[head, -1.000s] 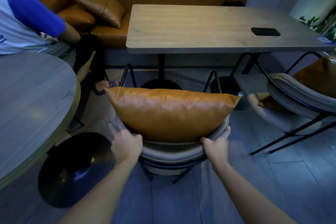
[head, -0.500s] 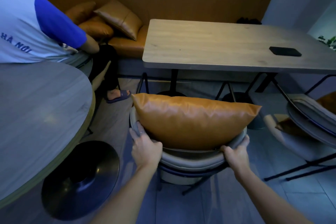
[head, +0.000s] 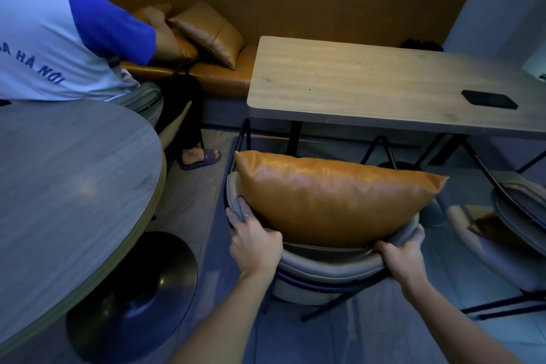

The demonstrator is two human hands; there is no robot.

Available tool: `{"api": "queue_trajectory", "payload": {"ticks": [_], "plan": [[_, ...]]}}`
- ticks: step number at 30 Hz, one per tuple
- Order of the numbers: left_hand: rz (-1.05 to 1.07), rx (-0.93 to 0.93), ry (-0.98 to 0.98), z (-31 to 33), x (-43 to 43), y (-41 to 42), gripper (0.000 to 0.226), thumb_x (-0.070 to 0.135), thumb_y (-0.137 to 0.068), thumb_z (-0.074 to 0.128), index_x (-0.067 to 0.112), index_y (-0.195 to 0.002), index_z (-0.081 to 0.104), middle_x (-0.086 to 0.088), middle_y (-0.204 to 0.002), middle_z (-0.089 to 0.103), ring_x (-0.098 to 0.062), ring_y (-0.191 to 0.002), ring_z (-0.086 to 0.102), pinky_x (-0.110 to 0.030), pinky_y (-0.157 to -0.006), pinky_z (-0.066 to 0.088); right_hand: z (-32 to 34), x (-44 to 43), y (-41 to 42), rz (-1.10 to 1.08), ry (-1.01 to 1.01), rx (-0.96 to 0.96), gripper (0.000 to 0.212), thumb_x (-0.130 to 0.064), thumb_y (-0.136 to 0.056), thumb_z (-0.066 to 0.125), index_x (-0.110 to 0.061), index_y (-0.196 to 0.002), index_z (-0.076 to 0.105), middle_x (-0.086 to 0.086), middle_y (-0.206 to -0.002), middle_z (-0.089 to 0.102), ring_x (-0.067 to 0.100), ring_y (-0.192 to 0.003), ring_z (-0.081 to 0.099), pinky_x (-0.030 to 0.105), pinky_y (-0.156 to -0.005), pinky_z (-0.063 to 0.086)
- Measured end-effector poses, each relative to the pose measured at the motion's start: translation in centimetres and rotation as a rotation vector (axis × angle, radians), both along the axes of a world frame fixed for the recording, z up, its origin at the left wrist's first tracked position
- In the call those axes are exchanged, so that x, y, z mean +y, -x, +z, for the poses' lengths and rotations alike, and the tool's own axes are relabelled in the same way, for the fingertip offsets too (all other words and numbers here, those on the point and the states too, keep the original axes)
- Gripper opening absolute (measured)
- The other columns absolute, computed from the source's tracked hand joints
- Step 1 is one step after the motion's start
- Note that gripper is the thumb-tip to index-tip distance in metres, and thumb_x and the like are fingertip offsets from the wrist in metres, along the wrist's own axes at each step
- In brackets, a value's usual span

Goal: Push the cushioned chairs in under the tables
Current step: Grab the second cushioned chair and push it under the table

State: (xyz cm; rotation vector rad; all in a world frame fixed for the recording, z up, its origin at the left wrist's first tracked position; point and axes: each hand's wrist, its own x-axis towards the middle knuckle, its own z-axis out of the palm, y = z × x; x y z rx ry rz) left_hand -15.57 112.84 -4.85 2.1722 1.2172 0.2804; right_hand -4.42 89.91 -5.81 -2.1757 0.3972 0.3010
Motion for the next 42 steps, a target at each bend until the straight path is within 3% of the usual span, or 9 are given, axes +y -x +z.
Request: {"api": "queue_trajectory", "payload": {"ticks": [4,9,19,32,42], "plan": [[0.007,-0.013,0.018,-0.2,0.0,0.3,0.082,0.017,-0.084,0.054,0.020,-0.157,0.019,-0.019,-0.163,0.019,-0.044,-0.120,0.055,-0.048,-0.087,0.050,0.2,0.2,0.2,0.009,0.003,-0.002,0.116,-0.027,-0.070,0.075,-0.035,-0.159,0.002,0.029,-0.139,0.054,0.051,-0.114,0.060,0.062,-0.094,0.054],[0.020,-0.038,0.006,-0.3,0.0,0.7,0.081,0.016,-0.084,0.055,0.021,-0.156,0.019,-0.017,-0.163,0.019,-0.044,-0.119,0.056,-0.050,-0.088,0.049,0.7,1.2,1.1,0.024,0.079,-0.022,0.120,-0.018,-0.083,0.076,-0.020,-0.164,-0.012,0.027,-0.165,0.024,0.054,-0.136,0.043,0.058,-0.110,0.040],[0.014,-0.061,-0.014,-0.6,0.0,0.5,0.081,0.016,-0.084,0.055,0.021,-0.155,0.017,-0.017,-0.160,0.023,-0.045,-0.118,0.056,-0.050,-0.088,0.050,0.7,2.5,2.8,0.090,0.192,-0.055,0.109,-0.012,-0.086,0.063,-0.025,-0.165,-0.011,0.025,-0.170,0.000,0.060,-0.127,0.047,0.052,-0.103,0.040],[0.002,-0.077,-0.014,-1.0,0.1,0.1,0.086,0.017,-0.083,0.056,0.022,-0.156,0.010,-0.019,-0.158,0.026,-0.047,-0.119,0.054,-0.051,-0.087,0.050,1.4,2.5,2.8,0.101,0.185,-0.067,0.108,-0.013,-0.086,0.061,-0.026,-0.165,-0.011,0.028,-0.163,0.013,0.059,-0.117,0.053,0.050,-0.098,0.044],[-0.023,-0.036,0.037,-0.4,0.1,-0.4,0.085,0.016,-0.087,0.053,0.018,-0.158,0.005,-0.020,-0.164,0.010,-0.042,-0.129,0.049,-0.046,-0.089,0.054,1.4,2.8,2.4,0.086,0.241,-0.057,0.108,-0.014,-0.087,0.062,-0.027,-0.165,-0.011,0.031,-0.160,0.018,0.062,-0.119,0.051,0.055,-0.100,0.044]]}}
